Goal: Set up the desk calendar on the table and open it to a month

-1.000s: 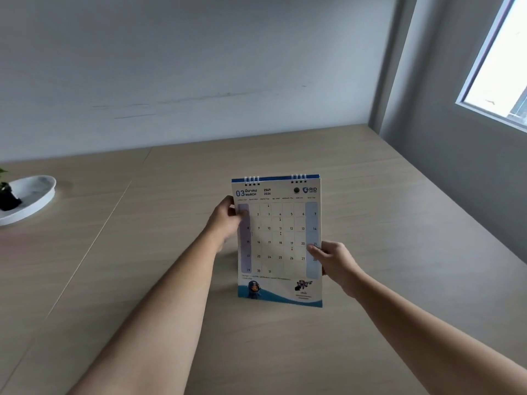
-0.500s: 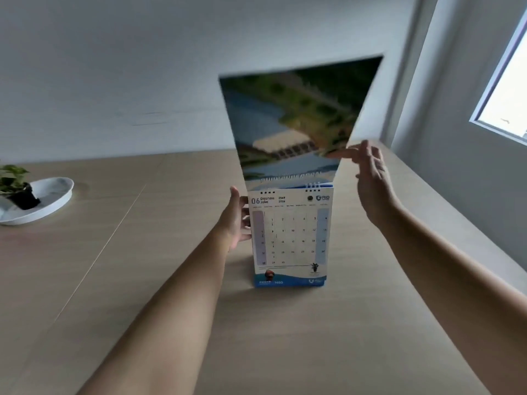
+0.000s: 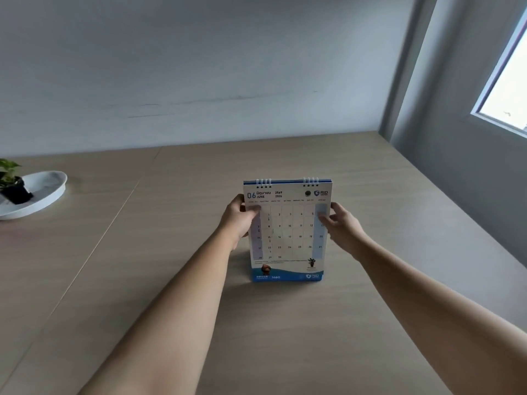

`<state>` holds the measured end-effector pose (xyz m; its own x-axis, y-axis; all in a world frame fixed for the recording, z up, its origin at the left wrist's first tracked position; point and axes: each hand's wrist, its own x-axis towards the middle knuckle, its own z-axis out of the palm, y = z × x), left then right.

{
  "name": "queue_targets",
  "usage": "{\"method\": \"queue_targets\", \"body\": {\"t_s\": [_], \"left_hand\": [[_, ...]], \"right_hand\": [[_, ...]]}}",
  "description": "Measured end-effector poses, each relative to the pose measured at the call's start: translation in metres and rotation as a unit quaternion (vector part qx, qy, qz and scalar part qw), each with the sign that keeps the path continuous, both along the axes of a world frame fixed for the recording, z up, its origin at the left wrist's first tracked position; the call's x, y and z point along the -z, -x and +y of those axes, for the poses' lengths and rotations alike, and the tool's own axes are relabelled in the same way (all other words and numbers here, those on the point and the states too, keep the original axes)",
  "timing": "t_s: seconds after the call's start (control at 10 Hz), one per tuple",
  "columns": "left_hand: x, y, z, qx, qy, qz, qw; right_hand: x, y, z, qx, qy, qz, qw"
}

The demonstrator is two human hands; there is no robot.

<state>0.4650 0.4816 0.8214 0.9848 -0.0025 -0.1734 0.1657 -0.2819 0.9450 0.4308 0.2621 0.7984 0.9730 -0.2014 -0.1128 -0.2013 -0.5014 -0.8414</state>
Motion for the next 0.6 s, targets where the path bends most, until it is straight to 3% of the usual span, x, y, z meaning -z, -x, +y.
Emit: {"method": "queue_targets", "body": {"t_s": [0.5,0.6], "left_hand": [[0.008,0.004,-0.002,-0.007,-0.029,-0.024,0.999],[0.01,0.012,0.004,0.018,-0.085,-0.001,0.996]], "right_hand": [[-0.003,0.008,0.008,-0.013,0.027,0.028,0.999],[-0.005,0.016,0.004,-0.008,0.037,0.026,0.999]]}}
